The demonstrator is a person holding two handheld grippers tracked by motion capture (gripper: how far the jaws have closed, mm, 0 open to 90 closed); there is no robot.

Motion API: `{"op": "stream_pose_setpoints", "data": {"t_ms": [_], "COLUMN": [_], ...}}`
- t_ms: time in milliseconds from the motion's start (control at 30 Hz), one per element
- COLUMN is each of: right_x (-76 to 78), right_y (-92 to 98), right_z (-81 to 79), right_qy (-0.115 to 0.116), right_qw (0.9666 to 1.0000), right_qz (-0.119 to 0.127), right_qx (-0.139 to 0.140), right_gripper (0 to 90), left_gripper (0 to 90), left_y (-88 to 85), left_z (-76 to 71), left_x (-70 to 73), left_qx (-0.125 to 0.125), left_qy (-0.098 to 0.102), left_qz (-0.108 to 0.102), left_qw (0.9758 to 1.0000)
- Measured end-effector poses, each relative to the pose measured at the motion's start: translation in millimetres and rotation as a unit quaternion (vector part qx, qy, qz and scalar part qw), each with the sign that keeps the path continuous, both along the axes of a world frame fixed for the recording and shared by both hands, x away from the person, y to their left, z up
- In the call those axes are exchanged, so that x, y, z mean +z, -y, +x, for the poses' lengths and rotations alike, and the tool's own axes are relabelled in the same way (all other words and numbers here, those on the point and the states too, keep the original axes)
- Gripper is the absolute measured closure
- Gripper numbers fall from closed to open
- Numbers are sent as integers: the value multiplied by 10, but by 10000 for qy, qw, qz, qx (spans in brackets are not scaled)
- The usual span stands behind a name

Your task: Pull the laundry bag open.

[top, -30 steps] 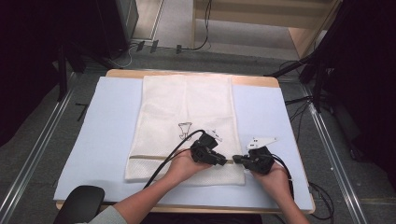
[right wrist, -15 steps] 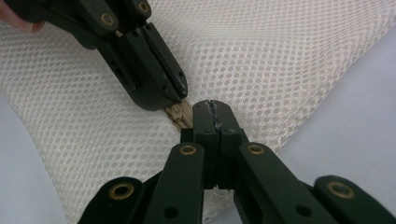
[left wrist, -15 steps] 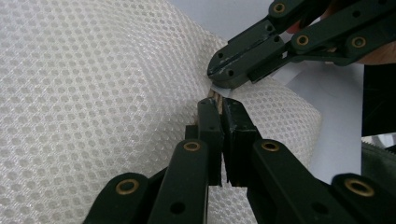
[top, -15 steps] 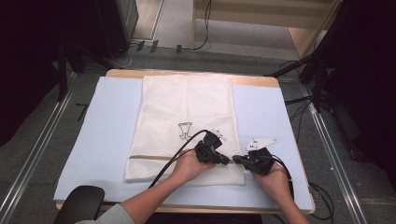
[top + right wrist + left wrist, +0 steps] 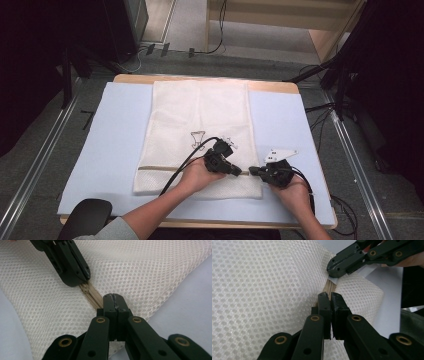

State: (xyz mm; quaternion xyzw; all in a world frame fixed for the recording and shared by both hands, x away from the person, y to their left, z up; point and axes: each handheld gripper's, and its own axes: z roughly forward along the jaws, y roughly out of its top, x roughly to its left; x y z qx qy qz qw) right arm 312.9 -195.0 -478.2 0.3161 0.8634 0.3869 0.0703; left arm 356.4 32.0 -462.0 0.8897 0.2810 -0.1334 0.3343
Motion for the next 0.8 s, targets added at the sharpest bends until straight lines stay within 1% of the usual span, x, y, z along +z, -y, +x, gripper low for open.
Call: {"op": "stream_pose_setpoints", "data": {"t_ms": [100, 133, 167, 200, 233, 267, 300, 333, 367, 400, 467, 500, 533, 567, 600, 667, 700, 733, 800], "right_x": [0, -2, -1, -2, -2, -2, -6, -6, -8, -8, -10, -11, -11, -12, -13, -13, -13, -14, -13], "right_y": [-1, 1, 0, -1, 1, 1, 3, 3, 2, 2, 5, 5, 5, 5, 7, 8, 8, 8, 11], "right_z": [0, 4, 2, 2, 2, 2, 3, 3, 0, 0, 1, 0, 0, 1, 2, 1, 1, -1, -2], "right_qy": [-32, -6, -9, -6, -9, -9, -8, -8, 26, 26, 16, 22, 13, 14, 18, 20, 20, 24, 0], "right_qw": [10000, 10000, 10000, 10000, 10000, 10000, 10000, 10000, 10000, 10000, 10000, 10000, 10000, 10000, 10000, 10000, 10000, 10000, 10000], "right_qz": [0, 4, -1, 0, 4, 4, 29, 29, 31, 31, 44, 47, 48, 54, 63, 67, 67, 68, 74], "right_qx": [-21, -10, -10, -10, -10, -10, -11, -11, 1, 1, -6, -4, -9, -8, -1, -1, -1, -3, -16], "right_gripper": [900, 900, 900, 900, 900, 900, 900, 900, 900, 900, 900, 900, 900, 900, 900, 900, 900, 900, 900], "left_gripper": [891, 891, 891, 891, 891, 891, 891, 891, 891, 891, 891, 890, 891, 890, 890, 890, 890, 890, 891], "left_y": [-8, -19, -42, -64, -90, -100, -113, -126, -141, -157, -193, -210, -223, -231, -235, -249, -254, -257, -266], "left_z": [-19, -13, -5, 4, 8, 3, -1, -9, -11, -12, 2, 5, 10, 13, 15, 17, 18, 17, 17], "left_x": [11, 12, 11, 5, 7, 7, 16, 28, 39, 46, 54, 54, 54, 58, 57, 60, 61, 62, 65], "left_qx": [-59, -81, -46, -26, -43, -9, -52, -50, -56, -41, -62, -30, -54, -58, -39, -60, -68, -41, -59], "left_qy": [39, 18, 12, -37, -30, -43, -49, -30, -42, -69, -98, -135, -156, -143, -195, -190, -197, -214, -201], "left_qz": [-14, -16, -36, -50, -20, -56, -8, -17, -6, -26, -1, -42, -36, -7, -20, -50, -28, -62, -42], "left_qw": [10000, 10000, 10000, 10000, 10000, 10000, 10000, 10000, 10000, 10000, 9999, 9999, 9999, 9999, 9998, 9998, 9998, 9997, 9998]}}
